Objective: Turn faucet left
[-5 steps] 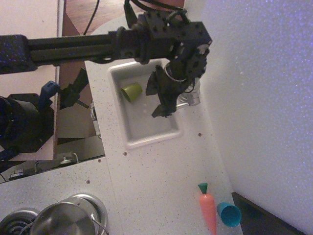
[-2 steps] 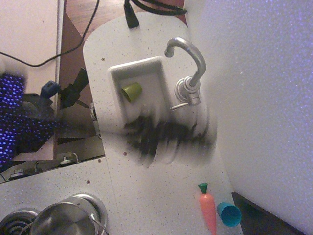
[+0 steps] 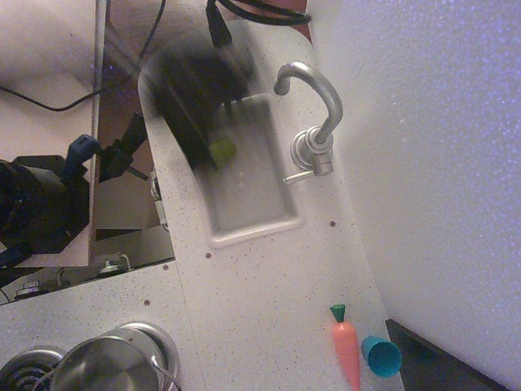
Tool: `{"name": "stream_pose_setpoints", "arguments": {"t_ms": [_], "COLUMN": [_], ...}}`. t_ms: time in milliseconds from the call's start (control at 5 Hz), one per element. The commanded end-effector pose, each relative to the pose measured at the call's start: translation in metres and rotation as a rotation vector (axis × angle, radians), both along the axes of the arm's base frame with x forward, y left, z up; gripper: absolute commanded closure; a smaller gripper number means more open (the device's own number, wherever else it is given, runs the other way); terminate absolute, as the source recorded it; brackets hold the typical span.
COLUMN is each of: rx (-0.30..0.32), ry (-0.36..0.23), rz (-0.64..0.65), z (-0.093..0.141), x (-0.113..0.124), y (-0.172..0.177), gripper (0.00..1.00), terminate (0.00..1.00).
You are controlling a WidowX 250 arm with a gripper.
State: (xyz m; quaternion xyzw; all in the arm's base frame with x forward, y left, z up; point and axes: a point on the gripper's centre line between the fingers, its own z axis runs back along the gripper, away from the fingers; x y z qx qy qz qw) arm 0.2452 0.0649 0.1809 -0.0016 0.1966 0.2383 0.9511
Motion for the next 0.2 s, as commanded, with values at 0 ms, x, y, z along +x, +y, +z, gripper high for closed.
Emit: {"name": "stream_pose_setpoints", "arguments": {"t_ms": [0], "rx": [0.09], "ry": [0.009], "rz": [0.032], "z": [0.0129], "x": [0.0015], "y": [0.0437], "gripper": [0.0], "terminate": [1.0]}}
